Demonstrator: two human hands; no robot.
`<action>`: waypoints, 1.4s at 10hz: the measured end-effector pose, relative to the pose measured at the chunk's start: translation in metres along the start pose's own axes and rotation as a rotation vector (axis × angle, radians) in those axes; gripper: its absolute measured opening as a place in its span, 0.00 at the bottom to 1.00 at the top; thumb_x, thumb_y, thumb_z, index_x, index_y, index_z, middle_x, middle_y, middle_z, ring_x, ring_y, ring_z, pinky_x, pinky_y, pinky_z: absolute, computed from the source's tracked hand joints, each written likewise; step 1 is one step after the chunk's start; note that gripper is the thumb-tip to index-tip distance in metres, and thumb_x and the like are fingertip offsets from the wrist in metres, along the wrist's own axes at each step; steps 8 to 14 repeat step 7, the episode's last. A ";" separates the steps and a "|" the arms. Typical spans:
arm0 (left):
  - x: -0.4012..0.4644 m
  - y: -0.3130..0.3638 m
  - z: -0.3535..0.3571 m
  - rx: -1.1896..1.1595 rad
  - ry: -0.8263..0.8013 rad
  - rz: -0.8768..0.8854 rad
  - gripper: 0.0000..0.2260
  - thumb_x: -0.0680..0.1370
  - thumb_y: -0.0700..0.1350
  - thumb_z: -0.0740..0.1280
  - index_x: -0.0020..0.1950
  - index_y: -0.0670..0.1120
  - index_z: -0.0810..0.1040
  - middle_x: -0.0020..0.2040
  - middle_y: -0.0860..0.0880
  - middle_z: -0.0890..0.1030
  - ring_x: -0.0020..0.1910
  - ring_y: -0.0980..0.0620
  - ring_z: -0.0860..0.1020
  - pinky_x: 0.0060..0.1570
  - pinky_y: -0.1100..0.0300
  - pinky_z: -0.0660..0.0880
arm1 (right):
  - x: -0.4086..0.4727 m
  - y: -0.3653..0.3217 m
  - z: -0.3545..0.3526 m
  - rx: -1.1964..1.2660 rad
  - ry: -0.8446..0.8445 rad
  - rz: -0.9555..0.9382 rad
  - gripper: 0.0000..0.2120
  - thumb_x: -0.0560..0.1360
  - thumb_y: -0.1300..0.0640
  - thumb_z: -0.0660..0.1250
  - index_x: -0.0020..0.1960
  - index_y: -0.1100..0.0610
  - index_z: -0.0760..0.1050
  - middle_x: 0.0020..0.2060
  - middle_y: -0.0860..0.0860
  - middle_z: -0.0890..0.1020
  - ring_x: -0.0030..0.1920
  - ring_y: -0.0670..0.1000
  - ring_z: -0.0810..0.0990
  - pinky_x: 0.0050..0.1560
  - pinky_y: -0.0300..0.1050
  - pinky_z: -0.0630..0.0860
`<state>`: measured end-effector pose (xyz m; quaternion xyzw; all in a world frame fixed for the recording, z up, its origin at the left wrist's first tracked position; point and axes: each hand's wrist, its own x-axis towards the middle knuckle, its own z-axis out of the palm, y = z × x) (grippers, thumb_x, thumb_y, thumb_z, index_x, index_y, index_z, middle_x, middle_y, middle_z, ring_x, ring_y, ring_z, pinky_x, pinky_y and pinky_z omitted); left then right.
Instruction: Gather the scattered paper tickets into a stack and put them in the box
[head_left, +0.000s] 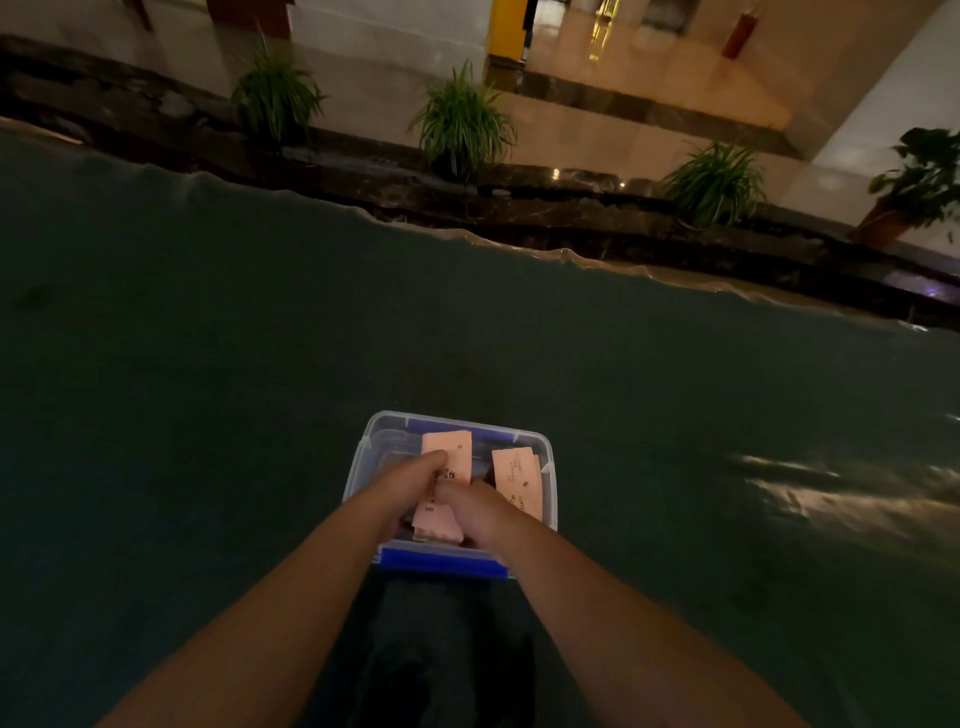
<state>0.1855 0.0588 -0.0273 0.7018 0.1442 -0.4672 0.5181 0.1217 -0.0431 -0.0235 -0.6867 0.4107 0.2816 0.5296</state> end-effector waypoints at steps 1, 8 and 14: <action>0.008 -0.003 0.006 0.060 0.055 0.006 0.13 0.80 0.56 0.66 0.55 0.48 0.80 0.49 0.42 0.85 0.49 0.43 0.84 0.57 0.43 0.79 | 0.006 -0.002 -0.002 -0.075 0.026 0.019 0.10 0.82 0.46 0.65 0.56 0.53 0.77 0.52 0.55 0.84 0.54 0.55 0.84 0.66 0.57 0.78; -0.064 0.008 0.002 0.521 0.219 0.461 0.17 0.81 0.49 0.68 0.69 0.50 0.74 0.60 0.47 0.80 0.47 0.54 0.79 0.35 0.61 0.73 | -0.056 0.028 -0.035 -0.150 0.111 -0.404 0.19 0.80 0.50 0.67 0.70 0.53 0.74 0.51 0.47 0.84 0.50 0.46 0.83 0.53 0.49 0.82; -0.064 0.008 0.002 0.521 0.219 0.461 0.17 0.81 0.49 0.68 0.69 0.50 0.74 0.60 0.47 0.80 0.47 0.54 0.79 0.35 0.61 0.73 | -0.056 0.028 -0.035 -0.150 0.111 -0.404 0.19 0.80 0.50 0.67 0.70 0.53 0.74 0.51 0.47 0.84 0.50 0.46 0.83 0.53 0.49 0.82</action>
